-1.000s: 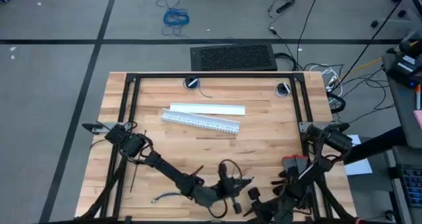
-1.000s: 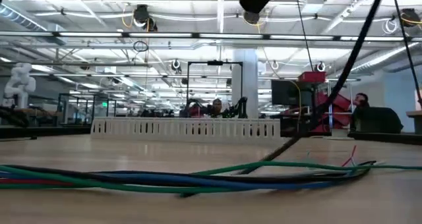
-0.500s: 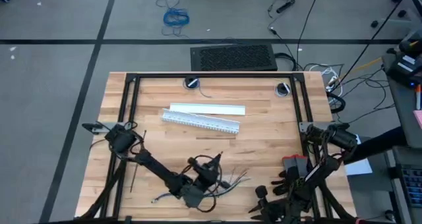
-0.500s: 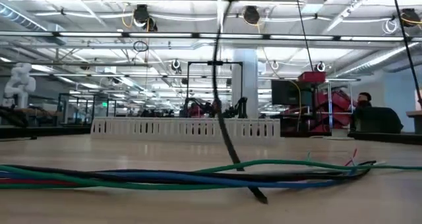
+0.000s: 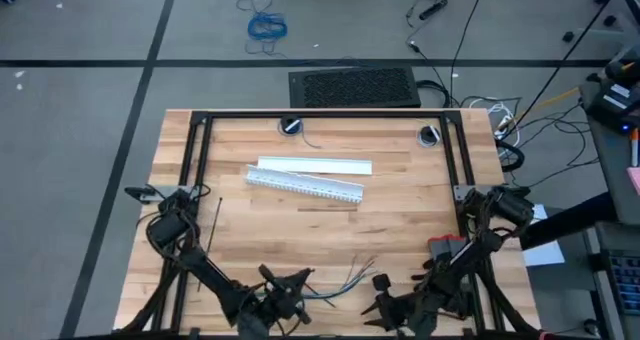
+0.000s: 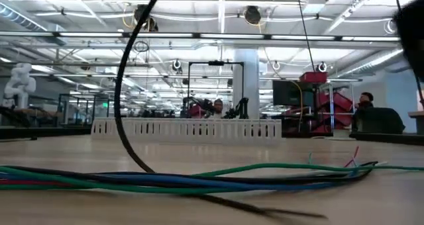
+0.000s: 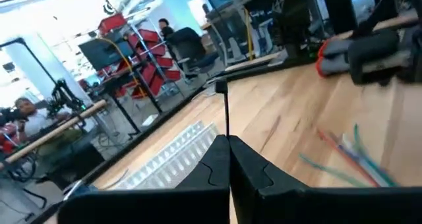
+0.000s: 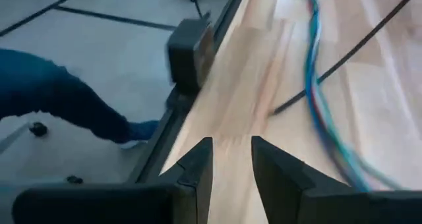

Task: Ziptie cables
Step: Wrap the cable wire using a zip tie

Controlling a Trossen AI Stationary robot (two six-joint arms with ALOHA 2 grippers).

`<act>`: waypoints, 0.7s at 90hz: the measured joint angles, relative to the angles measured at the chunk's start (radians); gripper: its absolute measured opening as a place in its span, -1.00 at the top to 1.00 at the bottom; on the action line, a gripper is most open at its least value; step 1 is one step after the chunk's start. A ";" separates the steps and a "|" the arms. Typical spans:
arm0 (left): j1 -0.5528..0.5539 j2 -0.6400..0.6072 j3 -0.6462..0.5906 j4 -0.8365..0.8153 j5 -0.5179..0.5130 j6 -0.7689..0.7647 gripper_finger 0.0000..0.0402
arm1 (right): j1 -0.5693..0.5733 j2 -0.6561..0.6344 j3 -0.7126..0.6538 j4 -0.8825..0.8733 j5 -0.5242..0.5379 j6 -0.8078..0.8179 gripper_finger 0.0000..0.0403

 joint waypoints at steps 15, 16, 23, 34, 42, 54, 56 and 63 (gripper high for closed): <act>-0.010 0.000 -0.067 0.001 0.001 -0.165 1.00 | -0.110 0.000 0.082 -0.149 -0.124 -0.082 0.51; -0.010 0.000 -0.069 0.001 0.002 -0.177 1.00 | -0.115 0.000 0.086 -0.156 -0.127 -0.090 0.51; -0.013 0.000 -0.081 0.002 0.021 -0.256 1.00 | -0.142 0.000 0.113 -0.184 -0.153 -0.144 0.51; -0.015 0.000 -0.080 -0.010 0.056 -0.341 1.00 | -0.171 0.001 0.141 -0.178 -0.214 -0.196 0.51; -0.014 0.001 -0.080 -0.024 0.083 -0.424 1.00 | -0.180 0.001 0.147 -0.178 -0.240 -0.205 0.51; -0.002 0.029 -0.069 -0.028 0.124 -0.589 1.00 | -0.162 0.001 0.147 -0.223 -0.242 -0.192 0.51; 0.000 0.038 -0.060 -0.034 0.125 -0.609 1.00 | -0.158 0.001 0.147 -0.235 -0.242 -0.188 0.51; 0.007 0.065 -0.031 -0.045 0.126 -0.642 1.00 | -0.137 0.002 0.147 -0.262 -0.242 -0.174 0.51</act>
